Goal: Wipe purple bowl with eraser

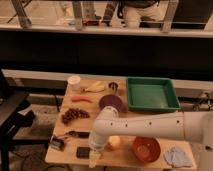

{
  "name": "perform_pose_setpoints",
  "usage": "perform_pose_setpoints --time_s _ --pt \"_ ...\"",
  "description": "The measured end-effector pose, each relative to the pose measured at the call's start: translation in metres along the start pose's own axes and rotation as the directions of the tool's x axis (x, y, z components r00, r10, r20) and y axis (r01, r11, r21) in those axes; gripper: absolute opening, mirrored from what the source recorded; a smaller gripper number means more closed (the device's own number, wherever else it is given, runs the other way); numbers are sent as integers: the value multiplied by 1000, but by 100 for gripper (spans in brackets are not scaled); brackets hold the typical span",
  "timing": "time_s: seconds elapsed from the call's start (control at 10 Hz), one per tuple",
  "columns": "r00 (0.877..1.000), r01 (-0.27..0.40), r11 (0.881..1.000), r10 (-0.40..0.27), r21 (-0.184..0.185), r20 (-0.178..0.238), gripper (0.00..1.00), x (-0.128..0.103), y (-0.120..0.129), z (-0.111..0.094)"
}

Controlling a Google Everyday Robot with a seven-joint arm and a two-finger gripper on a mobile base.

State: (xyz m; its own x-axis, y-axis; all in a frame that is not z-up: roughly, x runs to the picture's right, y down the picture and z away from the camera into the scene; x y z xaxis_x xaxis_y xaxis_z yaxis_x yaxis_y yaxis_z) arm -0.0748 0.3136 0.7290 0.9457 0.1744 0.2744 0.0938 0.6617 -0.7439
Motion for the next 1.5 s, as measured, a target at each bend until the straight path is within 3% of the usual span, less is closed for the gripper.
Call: perform_pose_setpoints --time_s 1.5 --pt "1000 27 1000 -27 7 -5 80 1 2 5"
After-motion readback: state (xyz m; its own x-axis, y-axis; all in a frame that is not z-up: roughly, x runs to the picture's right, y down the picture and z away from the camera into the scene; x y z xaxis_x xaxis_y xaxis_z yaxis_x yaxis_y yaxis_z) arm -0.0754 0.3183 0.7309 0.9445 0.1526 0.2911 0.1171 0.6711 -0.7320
